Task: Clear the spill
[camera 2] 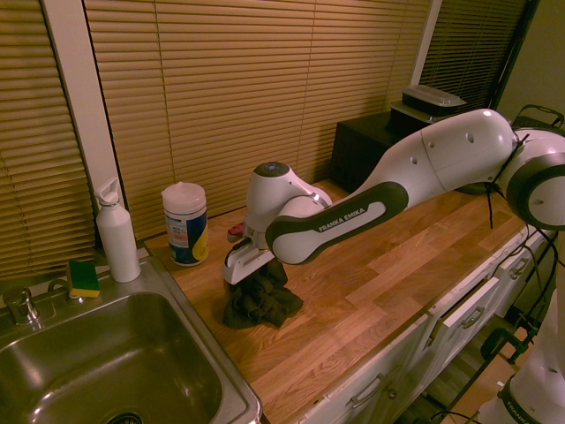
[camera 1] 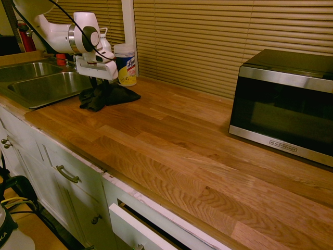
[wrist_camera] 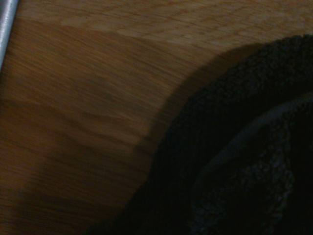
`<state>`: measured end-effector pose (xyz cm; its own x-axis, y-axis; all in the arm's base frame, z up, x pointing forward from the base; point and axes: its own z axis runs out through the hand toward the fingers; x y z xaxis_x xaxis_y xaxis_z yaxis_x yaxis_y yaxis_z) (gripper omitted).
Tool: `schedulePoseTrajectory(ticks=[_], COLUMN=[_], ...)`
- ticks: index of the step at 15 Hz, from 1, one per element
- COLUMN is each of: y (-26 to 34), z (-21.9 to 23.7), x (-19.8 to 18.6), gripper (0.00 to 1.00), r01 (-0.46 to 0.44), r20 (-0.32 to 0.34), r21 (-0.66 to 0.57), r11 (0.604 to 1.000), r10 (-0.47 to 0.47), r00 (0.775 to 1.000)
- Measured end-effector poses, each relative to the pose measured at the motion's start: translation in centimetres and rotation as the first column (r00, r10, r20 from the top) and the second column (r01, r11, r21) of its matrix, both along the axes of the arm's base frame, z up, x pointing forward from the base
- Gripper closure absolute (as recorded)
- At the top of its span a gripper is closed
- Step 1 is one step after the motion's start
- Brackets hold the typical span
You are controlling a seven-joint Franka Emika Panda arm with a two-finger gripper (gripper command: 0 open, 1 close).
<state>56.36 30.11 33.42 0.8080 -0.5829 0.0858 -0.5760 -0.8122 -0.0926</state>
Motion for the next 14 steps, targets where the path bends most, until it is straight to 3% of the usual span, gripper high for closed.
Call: schedulePoseTrajectory(ticks=[7, 14], y=[1.3, 4.3], z=[0.8, 8.6], x=[-0.8, -4.7], gripper=[0.00, 0.00], r01=[0.002, -0.002], r20=[0.009, 0.059], r21=[0.004, 0.008], r11=[1.000, 1.000], r10=[-0.002, 0.001], r00=[1.000, 0.998])
